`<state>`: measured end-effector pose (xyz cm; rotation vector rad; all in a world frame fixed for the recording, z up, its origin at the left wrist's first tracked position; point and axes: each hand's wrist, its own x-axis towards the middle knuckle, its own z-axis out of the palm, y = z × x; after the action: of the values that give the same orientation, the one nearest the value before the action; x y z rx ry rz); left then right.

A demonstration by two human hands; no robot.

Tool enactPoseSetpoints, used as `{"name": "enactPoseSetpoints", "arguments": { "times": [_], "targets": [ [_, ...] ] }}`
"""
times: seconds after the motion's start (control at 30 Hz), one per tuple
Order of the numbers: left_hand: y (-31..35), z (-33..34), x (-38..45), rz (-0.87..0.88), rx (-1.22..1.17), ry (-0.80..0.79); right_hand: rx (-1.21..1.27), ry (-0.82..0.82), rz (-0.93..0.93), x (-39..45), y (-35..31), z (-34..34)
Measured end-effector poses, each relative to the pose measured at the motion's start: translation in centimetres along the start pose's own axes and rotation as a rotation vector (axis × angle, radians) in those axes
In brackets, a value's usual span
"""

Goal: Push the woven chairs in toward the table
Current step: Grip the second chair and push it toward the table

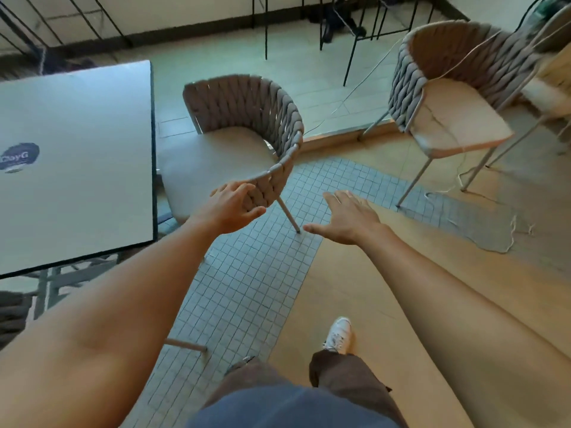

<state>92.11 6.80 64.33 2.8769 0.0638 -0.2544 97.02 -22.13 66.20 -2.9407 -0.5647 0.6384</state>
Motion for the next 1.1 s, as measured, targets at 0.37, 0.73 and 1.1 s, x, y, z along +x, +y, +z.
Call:
{"name": "enactPoseSetpoints", "arguments": {
  "times": [0.37, 0.73, 1.1],
  "targets": [
    [7.0, 1.4, 4.0, -0.203, 0.001, 0.055, -0.064, -0.041, -0.176, 7.6, 6.9, -3.3],
    [6.8, 2.8, 13.1, -0.276, -0.078, -0.003, -0.138, -0.039, -0.27, 18.5, 6.9, -6.2],
    [5.2, 1.3, 20.7, -0.35, -0.128, -0.041, -0.182, -0.022, -0.383, 28.8, 5.6, -9.9]
  ]
}}
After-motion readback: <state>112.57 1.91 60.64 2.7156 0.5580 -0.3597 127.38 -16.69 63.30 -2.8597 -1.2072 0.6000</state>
